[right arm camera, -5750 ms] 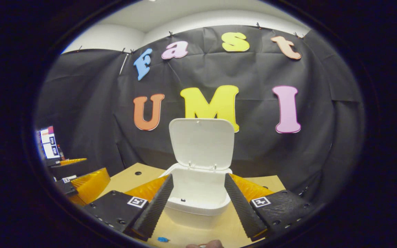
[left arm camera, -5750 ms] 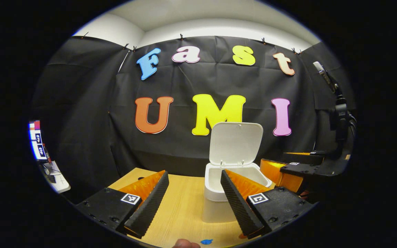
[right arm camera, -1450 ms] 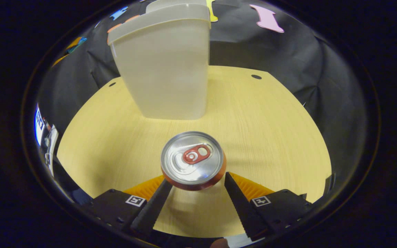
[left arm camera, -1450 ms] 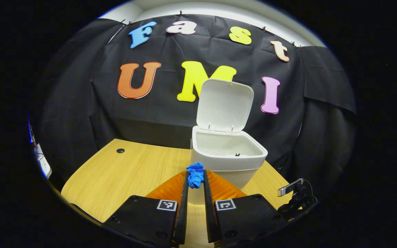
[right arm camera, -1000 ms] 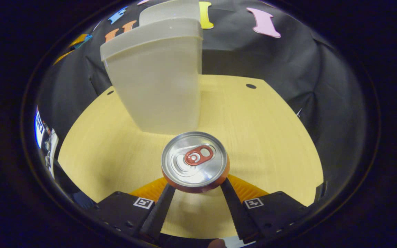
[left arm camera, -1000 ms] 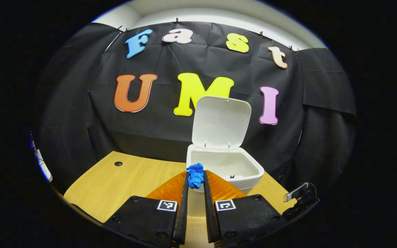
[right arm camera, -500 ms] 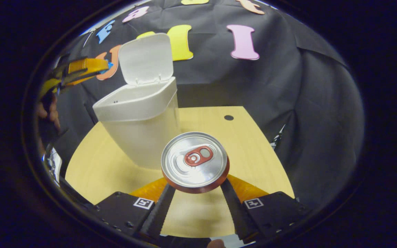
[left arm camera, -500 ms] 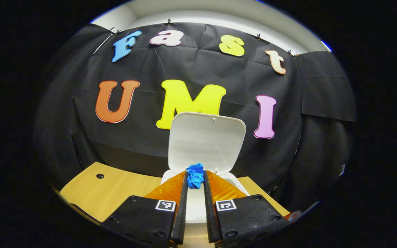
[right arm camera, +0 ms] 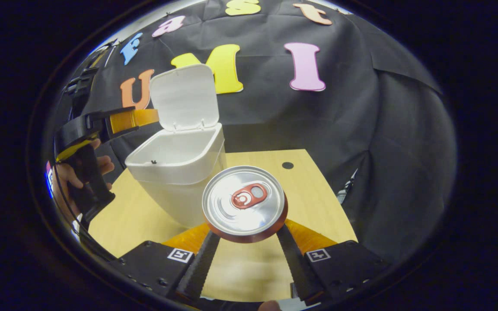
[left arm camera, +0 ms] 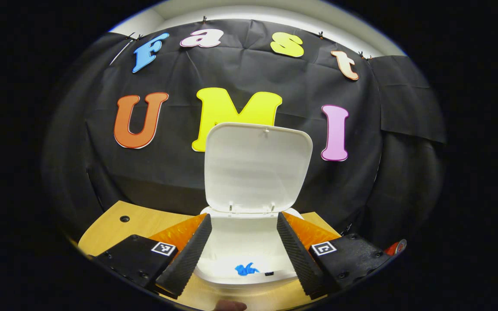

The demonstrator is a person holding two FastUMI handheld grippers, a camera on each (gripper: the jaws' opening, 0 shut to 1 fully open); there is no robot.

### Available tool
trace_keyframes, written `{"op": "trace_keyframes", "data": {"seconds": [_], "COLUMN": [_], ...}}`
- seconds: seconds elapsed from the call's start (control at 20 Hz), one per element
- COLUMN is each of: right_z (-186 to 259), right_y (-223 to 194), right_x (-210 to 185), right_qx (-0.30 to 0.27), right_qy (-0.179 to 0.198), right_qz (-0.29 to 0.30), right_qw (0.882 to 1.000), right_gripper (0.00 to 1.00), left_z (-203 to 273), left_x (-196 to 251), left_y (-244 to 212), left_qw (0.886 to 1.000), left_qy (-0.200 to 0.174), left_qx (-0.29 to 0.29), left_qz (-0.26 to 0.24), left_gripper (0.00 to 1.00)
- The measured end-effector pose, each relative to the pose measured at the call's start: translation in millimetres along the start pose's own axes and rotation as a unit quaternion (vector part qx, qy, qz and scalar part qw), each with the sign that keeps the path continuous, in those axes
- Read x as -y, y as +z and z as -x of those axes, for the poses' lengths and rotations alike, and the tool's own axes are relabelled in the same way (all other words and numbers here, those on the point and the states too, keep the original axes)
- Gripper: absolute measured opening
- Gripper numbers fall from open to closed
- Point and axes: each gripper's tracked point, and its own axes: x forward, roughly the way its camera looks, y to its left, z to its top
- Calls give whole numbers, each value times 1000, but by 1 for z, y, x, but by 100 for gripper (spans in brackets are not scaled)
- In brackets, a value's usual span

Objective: Press the lid of the desktop garbage bin to open it, pick up the crumpled paper on the desktop and throw it into the bin, then pick up the pop can on the desktop and drop it into the bin, and finally close the garbage bin lid.

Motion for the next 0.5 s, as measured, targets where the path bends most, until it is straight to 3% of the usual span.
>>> {"op": "trace_keyframes", "data": {"seconds": [0.5], "right_z": [4], "right_y": [82], "right_x": [-53], "right_qx": [44], "right_qy": [63], "right_qz": [49], "right_qw": [996], "right_gripper": [79], "left_z": [62], "left_x": [-50], "left_y": [-3], "left_qw": [998], "left_qy": [60], "left_qx": [0], "left_qz": [4], "left_gripper": [98]}}
